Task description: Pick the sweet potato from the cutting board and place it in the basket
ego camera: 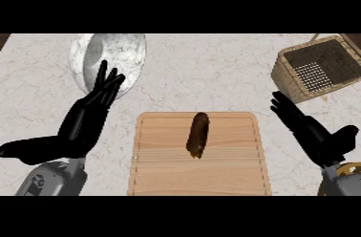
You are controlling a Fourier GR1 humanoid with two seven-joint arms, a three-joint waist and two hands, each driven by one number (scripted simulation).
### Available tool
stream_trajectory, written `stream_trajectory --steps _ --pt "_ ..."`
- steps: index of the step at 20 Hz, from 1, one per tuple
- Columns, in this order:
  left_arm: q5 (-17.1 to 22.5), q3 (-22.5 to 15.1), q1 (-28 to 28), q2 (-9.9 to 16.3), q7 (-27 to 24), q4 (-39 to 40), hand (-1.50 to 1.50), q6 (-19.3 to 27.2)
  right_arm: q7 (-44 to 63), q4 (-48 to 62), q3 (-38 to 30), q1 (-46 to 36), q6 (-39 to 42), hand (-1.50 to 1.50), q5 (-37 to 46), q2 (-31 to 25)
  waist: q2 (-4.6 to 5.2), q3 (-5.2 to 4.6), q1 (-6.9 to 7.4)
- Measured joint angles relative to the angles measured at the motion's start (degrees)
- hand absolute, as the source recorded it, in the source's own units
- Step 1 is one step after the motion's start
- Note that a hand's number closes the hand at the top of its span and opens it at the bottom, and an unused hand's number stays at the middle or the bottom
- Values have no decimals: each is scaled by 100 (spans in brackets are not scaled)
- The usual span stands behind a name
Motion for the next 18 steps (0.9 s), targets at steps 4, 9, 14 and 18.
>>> stream_trajectory --steps 4,9,14,18 --pt "-279 106 -14 223 411 512 0 231 51 86 -60 -359 -207 150 119 192 -207 72 106" --pt "-698 186 108 700 1023 1162 0 499 -764 -309 231 -997 -478 -150 711 686 -288 112 264" --pt "-893 176 -2 830 1442 1508 0 625 -1133 -450 1097 -1341 -1955 -150 2346 1634 -347 100 225" --pt "-962 205 -37 906 1641 1626 0 679 -259 -263 1543 -1594 -2896 -150 3735 1664 -417 72 122"
